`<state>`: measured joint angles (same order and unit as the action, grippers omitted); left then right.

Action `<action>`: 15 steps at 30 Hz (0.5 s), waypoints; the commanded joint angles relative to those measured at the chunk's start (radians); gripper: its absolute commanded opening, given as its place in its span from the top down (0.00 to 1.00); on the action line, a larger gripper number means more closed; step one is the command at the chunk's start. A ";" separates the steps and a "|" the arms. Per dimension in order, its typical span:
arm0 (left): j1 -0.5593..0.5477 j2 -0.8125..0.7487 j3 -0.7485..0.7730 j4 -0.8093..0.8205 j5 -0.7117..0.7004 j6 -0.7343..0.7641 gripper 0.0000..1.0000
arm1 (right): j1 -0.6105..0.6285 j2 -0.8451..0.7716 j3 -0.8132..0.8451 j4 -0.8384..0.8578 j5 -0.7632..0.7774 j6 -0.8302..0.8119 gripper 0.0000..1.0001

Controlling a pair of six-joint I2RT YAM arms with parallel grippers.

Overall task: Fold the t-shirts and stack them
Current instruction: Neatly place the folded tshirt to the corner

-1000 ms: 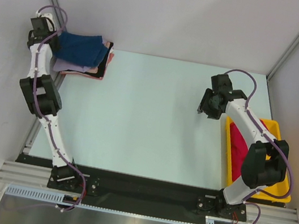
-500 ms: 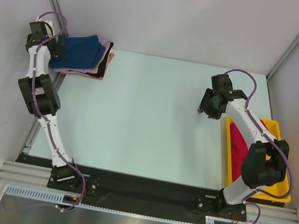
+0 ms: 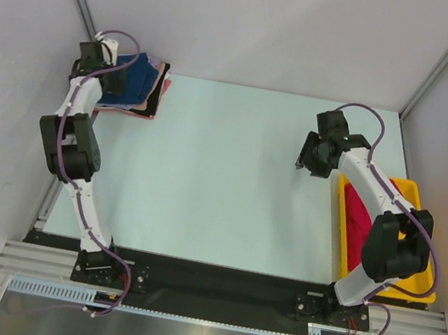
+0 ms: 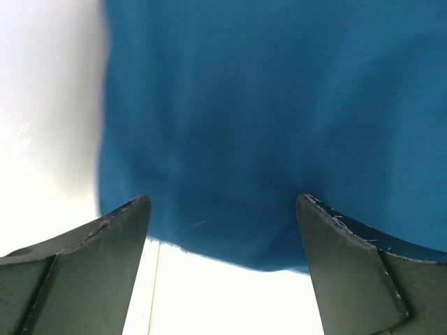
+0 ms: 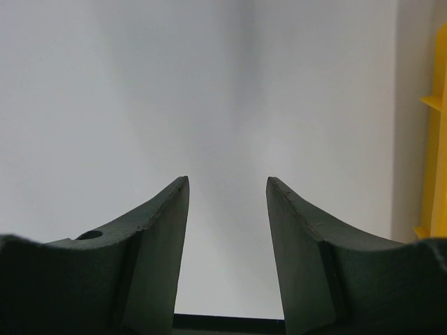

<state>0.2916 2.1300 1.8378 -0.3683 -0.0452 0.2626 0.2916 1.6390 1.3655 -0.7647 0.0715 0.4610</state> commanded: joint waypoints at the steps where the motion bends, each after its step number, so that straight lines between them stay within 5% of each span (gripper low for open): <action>1: -0.068 -0.041 0.003 0.085 -0.040 0.063 0.10 | 0.003 -0.045 0.006 0.025 -0.001 -0.007 0.46; 10: -0.127 0.039 0.066 0.029 -0.082 0.089 0.10 | -0.005 -0.067 -0.017 0.024 0.002 -0.012 0.46; 15: -0.172 -0.019 -0.026 0.064 -0.036 0.107 0.09 | -0.006 -0.064 -0.016 0.031 -0.006 -0.013 0.46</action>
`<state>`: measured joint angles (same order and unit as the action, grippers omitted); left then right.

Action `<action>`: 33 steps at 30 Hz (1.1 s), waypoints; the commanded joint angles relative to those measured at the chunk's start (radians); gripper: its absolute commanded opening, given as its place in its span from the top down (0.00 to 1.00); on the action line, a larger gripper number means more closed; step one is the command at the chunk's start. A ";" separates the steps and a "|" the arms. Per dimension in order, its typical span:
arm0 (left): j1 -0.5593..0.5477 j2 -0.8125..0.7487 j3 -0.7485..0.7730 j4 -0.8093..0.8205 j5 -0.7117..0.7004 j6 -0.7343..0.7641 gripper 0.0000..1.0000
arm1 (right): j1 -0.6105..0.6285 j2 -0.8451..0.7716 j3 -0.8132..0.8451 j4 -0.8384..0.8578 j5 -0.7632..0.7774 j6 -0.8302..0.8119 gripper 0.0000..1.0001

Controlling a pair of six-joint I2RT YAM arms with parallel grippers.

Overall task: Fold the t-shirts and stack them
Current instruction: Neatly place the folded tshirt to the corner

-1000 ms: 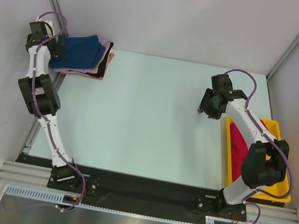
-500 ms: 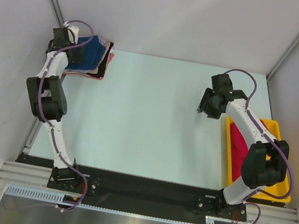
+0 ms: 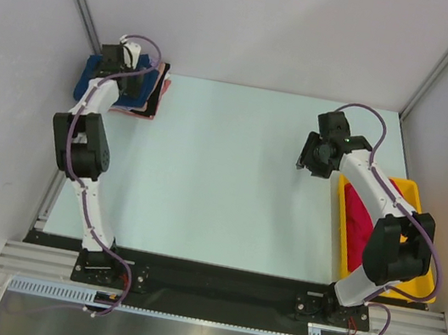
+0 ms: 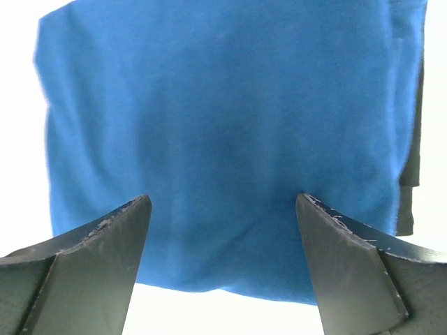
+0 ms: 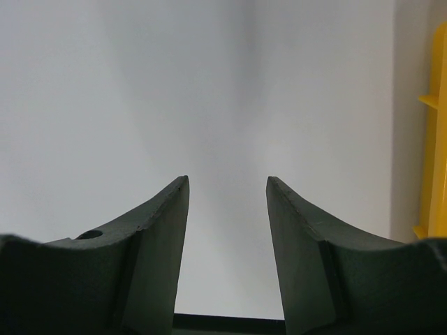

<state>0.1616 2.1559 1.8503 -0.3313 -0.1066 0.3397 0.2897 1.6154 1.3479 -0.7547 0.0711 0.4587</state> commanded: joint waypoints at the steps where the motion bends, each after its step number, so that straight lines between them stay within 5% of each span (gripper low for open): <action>1: -0.057 -0.060 -0.081 0.053 0.031 0.035 0.09 | -0.006 -0.040 0.003 0.023 -0.005 -0.011 0.46; 12: -0.076 -0.086 -0.086 0.021 0.030 0.044 0.08 | -0.012 -0.061 -0.026 0.041 -0.011 -0.014 0.46; 20: -0.155 -0.258 -0.086 -0.181 0.166 0.071 0.00 | -0.049 -0.107 -0.081 0.091 -0.031 -0.014 0.46; 33: -0.203 -0.718 -0.542 -0.382 0.269 0.041 0.00 | -0.132 -0.293 -0.228 0.156 -0.094 -0.038 0.44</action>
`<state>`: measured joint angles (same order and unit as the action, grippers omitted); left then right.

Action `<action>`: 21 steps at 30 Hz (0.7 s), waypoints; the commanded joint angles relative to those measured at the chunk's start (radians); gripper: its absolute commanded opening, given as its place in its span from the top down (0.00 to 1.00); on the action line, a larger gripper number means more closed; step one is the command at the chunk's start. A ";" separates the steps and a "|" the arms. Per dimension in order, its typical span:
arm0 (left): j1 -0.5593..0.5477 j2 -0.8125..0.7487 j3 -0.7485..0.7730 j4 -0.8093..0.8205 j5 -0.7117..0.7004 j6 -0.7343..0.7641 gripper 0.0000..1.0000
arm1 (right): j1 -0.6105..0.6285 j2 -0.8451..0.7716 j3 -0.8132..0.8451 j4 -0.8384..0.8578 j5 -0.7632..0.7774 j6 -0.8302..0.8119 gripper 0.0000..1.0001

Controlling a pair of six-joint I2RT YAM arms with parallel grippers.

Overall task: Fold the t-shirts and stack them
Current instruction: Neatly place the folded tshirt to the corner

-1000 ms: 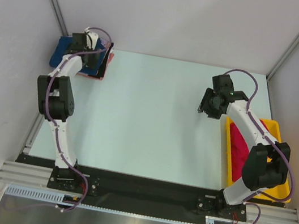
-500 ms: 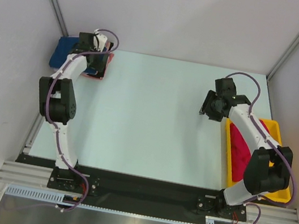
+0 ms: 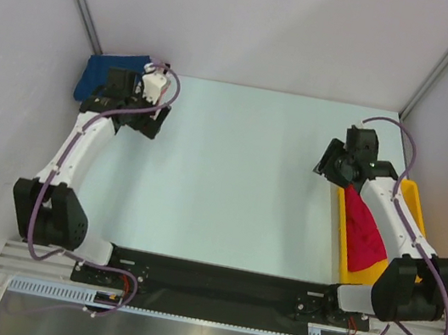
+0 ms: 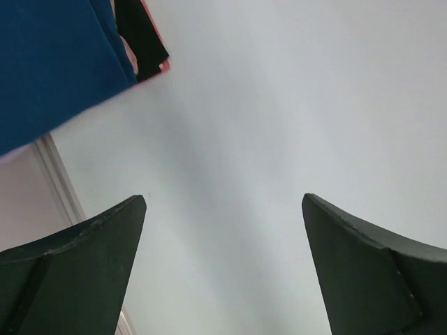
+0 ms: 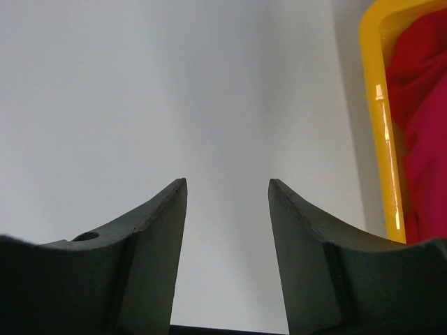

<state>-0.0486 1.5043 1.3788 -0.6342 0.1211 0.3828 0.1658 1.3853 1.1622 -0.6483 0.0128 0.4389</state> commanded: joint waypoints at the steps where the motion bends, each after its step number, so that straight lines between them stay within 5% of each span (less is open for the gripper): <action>1: 0.007 -0.079 -0.124 -0.108 0.037 0.013 0.00 | -0.009 -0.074 -0.056 0.059 -0.043 -0.017 0.44; 9: 0.007 -0.285 -0.461 -0.041 0.040 0.031 0.00 | -0.011 -0.163 -0.188 0.134 -0.129 -0.043 0.42; 21: 0.007 -0.561 -0.668 0.040 0.003 0.014 0.00 | -0.014 -0.321 -0.392 0.226 -0.159 -0.054 0.40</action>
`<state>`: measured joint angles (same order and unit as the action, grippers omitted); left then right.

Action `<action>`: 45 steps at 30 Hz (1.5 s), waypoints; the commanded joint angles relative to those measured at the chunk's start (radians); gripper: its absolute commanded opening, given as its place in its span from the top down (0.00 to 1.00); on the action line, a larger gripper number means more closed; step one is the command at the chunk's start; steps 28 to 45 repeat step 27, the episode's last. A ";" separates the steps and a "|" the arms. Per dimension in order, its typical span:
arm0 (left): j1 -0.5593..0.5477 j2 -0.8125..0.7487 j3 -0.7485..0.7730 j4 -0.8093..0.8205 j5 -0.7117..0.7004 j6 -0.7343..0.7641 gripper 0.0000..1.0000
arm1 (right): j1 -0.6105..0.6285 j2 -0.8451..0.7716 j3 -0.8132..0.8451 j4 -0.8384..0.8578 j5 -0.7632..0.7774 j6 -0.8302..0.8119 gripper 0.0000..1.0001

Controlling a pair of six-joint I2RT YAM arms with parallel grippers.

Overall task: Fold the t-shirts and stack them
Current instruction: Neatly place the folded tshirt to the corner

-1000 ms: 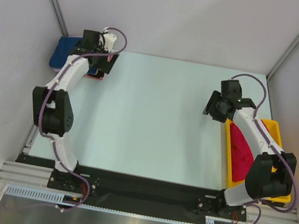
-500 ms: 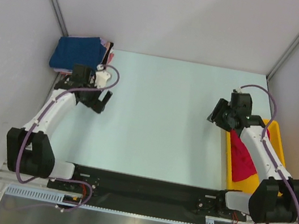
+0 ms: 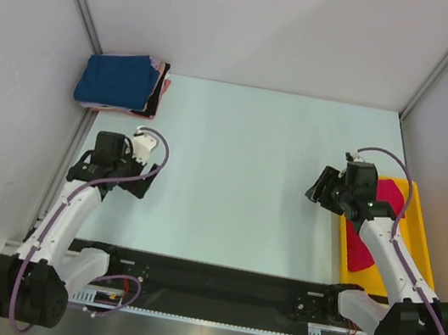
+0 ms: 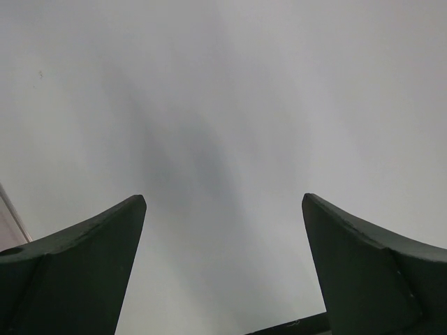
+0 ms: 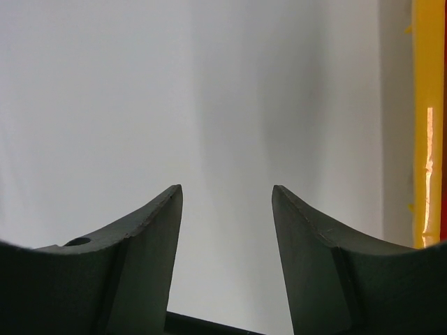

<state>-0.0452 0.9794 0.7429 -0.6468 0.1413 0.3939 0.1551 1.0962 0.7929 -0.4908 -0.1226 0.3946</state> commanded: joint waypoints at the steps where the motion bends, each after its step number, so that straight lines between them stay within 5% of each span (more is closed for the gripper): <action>1: 0.004 -0.054 -0.037 0.055 -0.025 0.002 0.00 | -0.003 -0.036 -0.027 0.072 -0.020 -0.008 0.40; 45: 0.004 -0.093 -0.074 0.108 -0.019 -0.020 0.00 | -0.003 -0.045 -0.017 0.077 -0.018 -0.003 0.40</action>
